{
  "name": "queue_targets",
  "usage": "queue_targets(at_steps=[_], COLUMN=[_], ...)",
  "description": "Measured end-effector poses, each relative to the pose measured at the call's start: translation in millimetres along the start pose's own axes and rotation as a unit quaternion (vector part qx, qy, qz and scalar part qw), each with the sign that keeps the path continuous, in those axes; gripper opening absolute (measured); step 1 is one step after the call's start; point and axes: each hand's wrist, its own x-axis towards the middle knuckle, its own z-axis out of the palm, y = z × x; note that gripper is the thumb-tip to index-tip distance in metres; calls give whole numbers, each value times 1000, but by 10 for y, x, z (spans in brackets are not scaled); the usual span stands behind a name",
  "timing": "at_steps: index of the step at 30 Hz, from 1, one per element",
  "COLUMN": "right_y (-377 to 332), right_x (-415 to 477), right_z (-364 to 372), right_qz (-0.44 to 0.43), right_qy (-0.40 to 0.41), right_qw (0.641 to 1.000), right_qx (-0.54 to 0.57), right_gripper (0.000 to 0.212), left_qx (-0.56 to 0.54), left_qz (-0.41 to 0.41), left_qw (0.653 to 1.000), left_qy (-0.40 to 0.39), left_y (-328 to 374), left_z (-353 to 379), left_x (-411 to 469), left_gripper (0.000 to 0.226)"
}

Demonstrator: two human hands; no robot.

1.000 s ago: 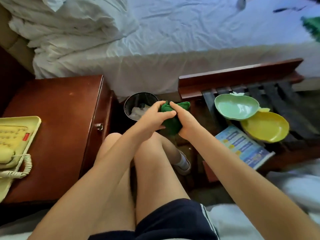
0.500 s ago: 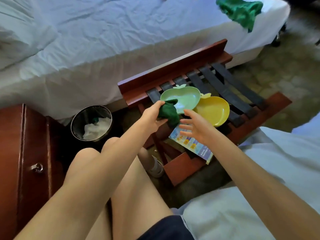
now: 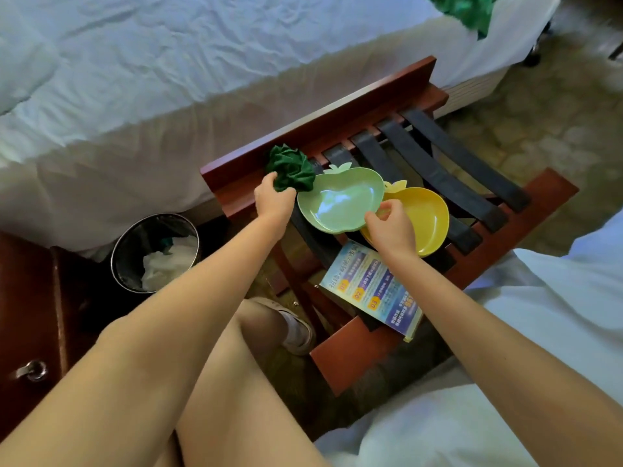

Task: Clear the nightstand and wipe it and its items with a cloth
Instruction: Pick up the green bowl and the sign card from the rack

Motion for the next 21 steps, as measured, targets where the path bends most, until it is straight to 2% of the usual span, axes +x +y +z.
queue_targets(at_steps=[1,2,5,7,9,12,14,16,18,21], right_y=[16,37,130,227,333,474,549,597,631,642], right_x=[20,45,124,168,187,184,187,207,226,228], right_z=[-9,-23,-117,-205,-291,-406,-466,-521,-562,-603], right_qz=[-8,-19,-69,-111,-125,-86,-50,-15,11,39], right_qy=[27,57,109,100,101,122,125,105,74,48], right_qw=[999,997,986,973,963,963,972,990,997,994], right_qx=[-19,-39,-110,-177,-219,-223,-191,-88,27,93], right_gripper=[37,37,36,38,42,45,47,48,49,52], left_qx=[35,41,-14,-20,-30,-37,-18,-1,27,46], left_qz=[-12,-36,-110,-112,-97,-91,-65,-28,5,33], left_qw=[999,998,988,982,985,990,995,997,995,990], left_qy=[38,40,-103,-151,-137,-97,-76,-75,-97,-127], left_y=[-52,-98,-148,-134,-121,-74,-53,-16,28,68], left_z=[28,56,133,183,255,347,419,498,589,732], left_x=[-12,-22,-116,-176,-196,-261,-331,-463,-601,-735], left_gripper=[45,39,38,32,24,10,13,14,18,22])
